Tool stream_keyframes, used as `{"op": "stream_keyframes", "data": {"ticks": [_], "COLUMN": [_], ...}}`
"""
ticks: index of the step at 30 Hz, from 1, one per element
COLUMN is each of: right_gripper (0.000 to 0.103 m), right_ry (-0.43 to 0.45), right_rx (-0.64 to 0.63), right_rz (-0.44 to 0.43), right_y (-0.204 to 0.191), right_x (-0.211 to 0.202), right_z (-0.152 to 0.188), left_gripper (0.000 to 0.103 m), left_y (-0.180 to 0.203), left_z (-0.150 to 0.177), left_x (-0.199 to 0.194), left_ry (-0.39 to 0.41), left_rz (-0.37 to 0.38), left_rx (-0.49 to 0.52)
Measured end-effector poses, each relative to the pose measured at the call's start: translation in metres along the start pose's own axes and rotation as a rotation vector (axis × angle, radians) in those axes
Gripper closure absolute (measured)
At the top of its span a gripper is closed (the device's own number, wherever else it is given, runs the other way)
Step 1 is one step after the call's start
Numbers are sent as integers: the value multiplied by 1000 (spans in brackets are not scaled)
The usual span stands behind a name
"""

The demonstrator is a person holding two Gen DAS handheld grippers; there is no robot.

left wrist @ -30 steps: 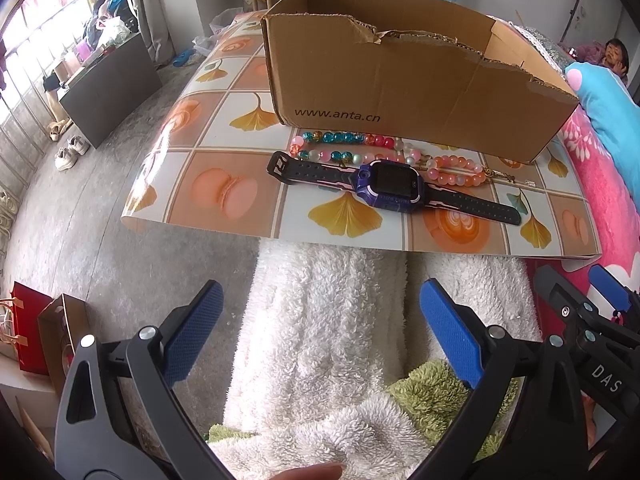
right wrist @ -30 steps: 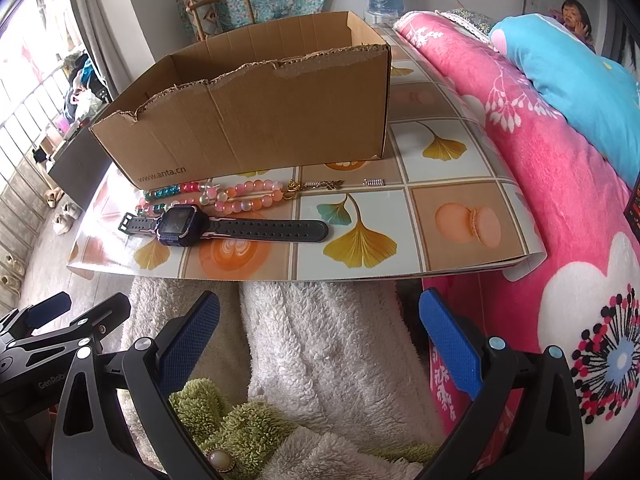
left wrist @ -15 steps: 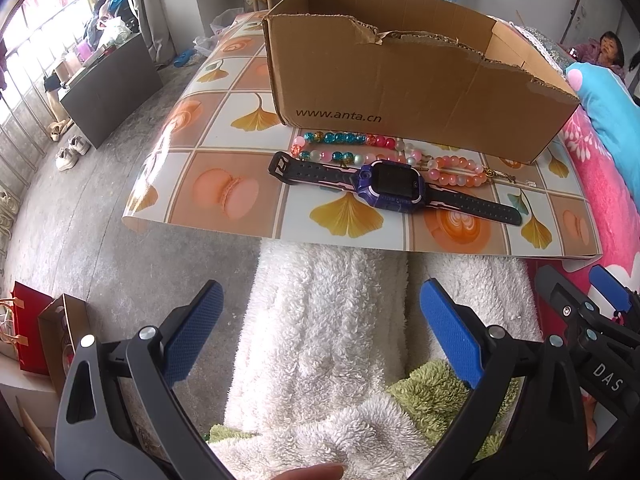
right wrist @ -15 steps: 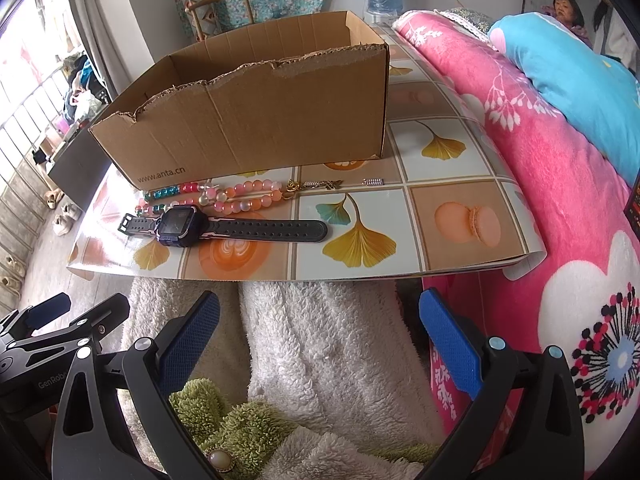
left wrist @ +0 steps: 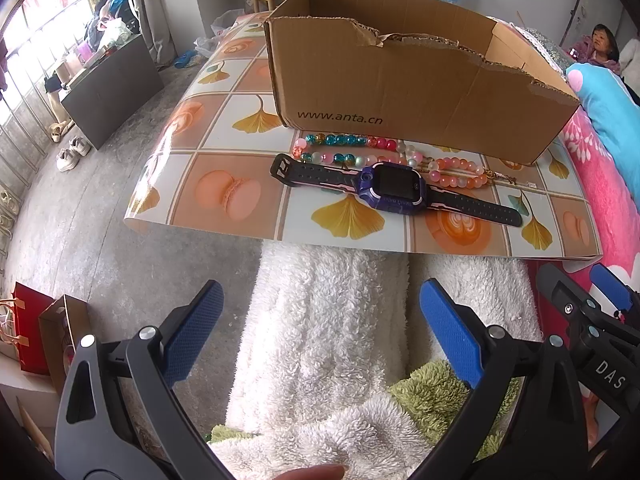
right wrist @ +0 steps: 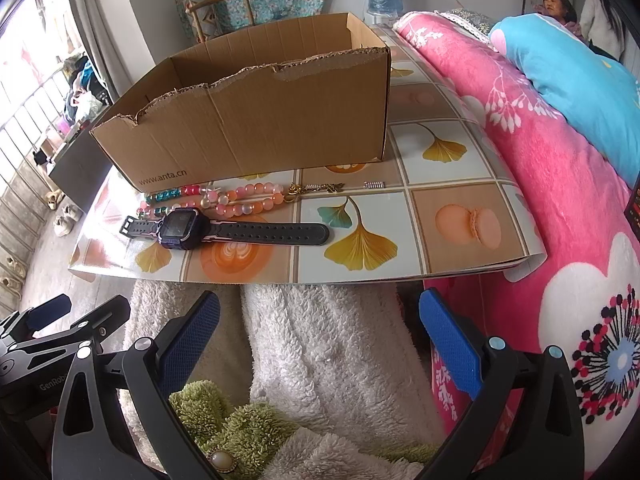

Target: Organize jewelry

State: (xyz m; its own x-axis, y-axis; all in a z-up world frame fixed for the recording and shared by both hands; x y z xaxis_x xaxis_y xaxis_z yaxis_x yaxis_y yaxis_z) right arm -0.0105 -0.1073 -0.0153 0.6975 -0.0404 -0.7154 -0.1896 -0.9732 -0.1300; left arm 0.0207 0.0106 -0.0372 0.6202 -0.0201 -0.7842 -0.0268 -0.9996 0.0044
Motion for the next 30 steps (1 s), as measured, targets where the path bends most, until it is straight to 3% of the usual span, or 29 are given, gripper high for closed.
{"op": "stream_keyframes", "data": {"ticks": [19, 26, 30], "right_gripper": [5, 5, 5], "right_ry": [11, 59, 69], "right_rx": [-22, -118, -189], "right_rz": [47, 83, 67], "right_y": [-3, -3, -8], "right_x": [3, 6, 9], "right_z": [-4, -11, -12], "left_gripper": [7, 7, 7], "left_y": [-14, -18, -21], "left_z": [4, 1, -2], "left_x": [13, 21, 22], "left_ry": [-20, 2, 53], "left_rz": [7, -18, -6], "left_rx": [-11, 15, 34]}}
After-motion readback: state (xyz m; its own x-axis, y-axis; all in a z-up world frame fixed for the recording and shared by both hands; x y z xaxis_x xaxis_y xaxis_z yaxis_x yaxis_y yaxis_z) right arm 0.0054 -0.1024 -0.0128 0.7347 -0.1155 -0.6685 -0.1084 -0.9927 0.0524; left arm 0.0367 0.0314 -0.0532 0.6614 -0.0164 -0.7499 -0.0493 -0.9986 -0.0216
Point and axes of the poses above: each gripper's, at about its wrist camera, not at the fingertips, and x roughly the way its jaws point, y to its right, z to its underside, the point moved 4 cm from there along x, roughly the way its jaws point, and after that the axes turned 11 degrees about y, right-handed, at the moved point
